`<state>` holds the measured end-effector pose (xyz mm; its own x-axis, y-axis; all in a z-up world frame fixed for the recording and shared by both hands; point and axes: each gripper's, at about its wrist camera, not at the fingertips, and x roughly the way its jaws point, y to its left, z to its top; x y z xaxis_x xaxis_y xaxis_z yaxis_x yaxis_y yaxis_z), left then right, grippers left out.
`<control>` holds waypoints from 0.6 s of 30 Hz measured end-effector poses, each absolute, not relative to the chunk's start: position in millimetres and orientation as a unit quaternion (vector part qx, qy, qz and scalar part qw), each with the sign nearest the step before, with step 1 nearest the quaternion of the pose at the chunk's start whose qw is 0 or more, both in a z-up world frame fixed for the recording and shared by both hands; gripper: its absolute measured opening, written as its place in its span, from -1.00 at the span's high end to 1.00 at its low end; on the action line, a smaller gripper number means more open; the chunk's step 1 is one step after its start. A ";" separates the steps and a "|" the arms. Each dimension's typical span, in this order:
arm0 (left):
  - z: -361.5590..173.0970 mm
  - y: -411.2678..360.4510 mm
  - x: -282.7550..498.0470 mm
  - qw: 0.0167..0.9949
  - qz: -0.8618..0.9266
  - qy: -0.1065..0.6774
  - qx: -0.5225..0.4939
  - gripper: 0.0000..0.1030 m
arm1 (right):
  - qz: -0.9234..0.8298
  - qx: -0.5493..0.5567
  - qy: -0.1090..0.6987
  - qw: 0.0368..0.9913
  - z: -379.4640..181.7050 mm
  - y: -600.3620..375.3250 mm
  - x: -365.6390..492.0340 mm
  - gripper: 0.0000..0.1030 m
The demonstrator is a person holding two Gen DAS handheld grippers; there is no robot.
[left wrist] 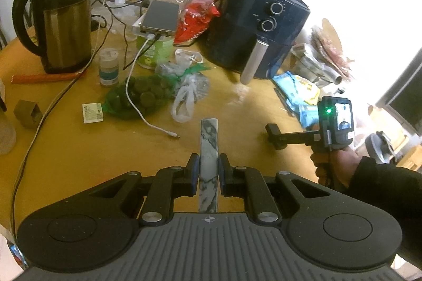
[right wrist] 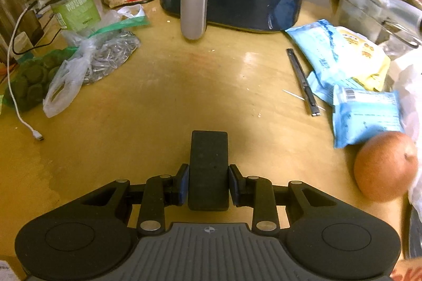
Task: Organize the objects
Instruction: 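Carry the marble strip and black block toward the box with both tools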
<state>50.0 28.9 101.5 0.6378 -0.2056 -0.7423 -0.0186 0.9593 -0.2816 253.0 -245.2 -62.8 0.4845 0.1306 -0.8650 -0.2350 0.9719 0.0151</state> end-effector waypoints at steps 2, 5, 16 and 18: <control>102.0 28.4 49.0 0.896 -0.058 0.421 -0.130 0.70 | 0.106 -0.046 0.494 0.862 -57.1 -248.0 246.6 0.35; 103.2 27.5 47.3 0.896 -0.067 0.420 -0.127 0.70 | 0.104 -0.035 0.488 0.866 -46.8 -252.1 237.1 0.35; 105.2 24.5 41.9 0.897 -0.102 0.415 -0.115 0.70 | 0.102 0.015 0.461 0.882 -4.2 -261.3 197.0 0.35; 105.2 24.6 41.0 0.896 -0.108 0.415 -0.114 0.70 | 0.102 0.028 0.456 0.884 3.3 -263.4 187.0 0.35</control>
